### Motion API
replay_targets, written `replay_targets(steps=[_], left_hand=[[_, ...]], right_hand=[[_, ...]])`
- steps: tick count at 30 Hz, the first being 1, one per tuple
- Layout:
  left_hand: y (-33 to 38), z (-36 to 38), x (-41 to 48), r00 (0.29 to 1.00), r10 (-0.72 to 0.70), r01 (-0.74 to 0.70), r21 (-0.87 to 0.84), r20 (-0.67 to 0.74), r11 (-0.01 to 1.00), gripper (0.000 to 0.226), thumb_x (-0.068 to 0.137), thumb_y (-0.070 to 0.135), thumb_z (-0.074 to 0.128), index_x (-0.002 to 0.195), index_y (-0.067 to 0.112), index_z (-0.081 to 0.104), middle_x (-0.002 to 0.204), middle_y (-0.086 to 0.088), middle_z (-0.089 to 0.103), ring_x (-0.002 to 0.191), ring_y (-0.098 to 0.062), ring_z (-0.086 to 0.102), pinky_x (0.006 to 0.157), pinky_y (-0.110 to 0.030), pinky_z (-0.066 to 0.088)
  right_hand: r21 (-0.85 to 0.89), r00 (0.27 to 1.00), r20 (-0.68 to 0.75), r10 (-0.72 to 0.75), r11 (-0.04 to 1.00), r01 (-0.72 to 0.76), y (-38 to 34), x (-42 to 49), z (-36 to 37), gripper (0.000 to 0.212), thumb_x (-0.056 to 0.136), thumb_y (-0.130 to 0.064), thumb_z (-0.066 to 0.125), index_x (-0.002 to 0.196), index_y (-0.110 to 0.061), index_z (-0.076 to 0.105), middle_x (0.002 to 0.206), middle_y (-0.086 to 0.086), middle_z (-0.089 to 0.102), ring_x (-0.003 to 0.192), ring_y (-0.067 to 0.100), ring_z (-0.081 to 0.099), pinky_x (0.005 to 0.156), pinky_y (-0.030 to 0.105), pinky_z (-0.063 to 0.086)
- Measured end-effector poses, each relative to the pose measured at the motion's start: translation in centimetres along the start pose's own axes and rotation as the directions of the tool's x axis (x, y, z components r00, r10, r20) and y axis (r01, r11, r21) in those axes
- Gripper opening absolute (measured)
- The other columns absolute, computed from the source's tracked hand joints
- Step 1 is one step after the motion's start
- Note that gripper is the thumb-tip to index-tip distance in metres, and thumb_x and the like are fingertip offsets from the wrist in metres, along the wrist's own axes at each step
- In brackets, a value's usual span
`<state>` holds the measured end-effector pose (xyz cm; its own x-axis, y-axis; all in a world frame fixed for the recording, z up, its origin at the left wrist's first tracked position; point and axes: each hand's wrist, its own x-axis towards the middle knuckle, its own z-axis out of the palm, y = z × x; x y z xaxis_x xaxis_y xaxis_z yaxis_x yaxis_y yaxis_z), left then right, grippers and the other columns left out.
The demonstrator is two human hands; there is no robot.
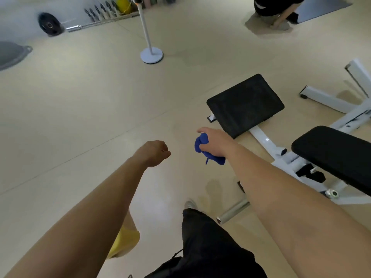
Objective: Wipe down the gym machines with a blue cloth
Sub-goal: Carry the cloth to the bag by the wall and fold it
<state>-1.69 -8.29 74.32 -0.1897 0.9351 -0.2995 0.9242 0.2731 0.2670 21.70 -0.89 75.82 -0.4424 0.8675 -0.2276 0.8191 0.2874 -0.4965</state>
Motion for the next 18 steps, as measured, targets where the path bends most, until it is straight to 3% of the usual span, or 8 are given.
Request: replay_targets(steps=[5, 18], left_hand=[[0.4, -0.1, 0.2, 0.999, 0.039, -0.039, -0.028, -0.008, 0.999, 0.03, 0.094, 0.04, 0.054, 0.117, 0.024, 0.064, 0.115, 0.003, 0.067, 0.105, -0.018, 0.059, 0.092, -0.037, 0.051], [-0.8, 0.1, 0.8, 1.0, 0.004, -0.006, -0.104, -0.02, 0.995, 0.027, 0.094, 0.035, 0.055, 0.115, 0.022, 0.066, 0.114, 0.004, 0.066, 0.105, -0.018, 0.058, 0.089, -0.033, 0.048]], right_hand=[[0.049, 0.999, 0.036, -0.014, 0.999, 0.012, 0.4, 0.2, 0.9, 0.021, 0.084, -0.028, 0.058, 0.104, -0.035, 0.059, 0.094, -0.009, 0.067, 0.079, 0.012, 0.064, 0.073, 0.035, 0.057], [0.023, 1.0, -0.016, 0.01, 1.0, -0.009, 1.3, 0.4, 1.7, 0.026, 0.092, -0.038, 0.057, 0.114, -0.026, 0.055, 0.105, -0.001, 0.065, 0.089, 0.019, 0.064, 0.08, 0.038, 0.057]])
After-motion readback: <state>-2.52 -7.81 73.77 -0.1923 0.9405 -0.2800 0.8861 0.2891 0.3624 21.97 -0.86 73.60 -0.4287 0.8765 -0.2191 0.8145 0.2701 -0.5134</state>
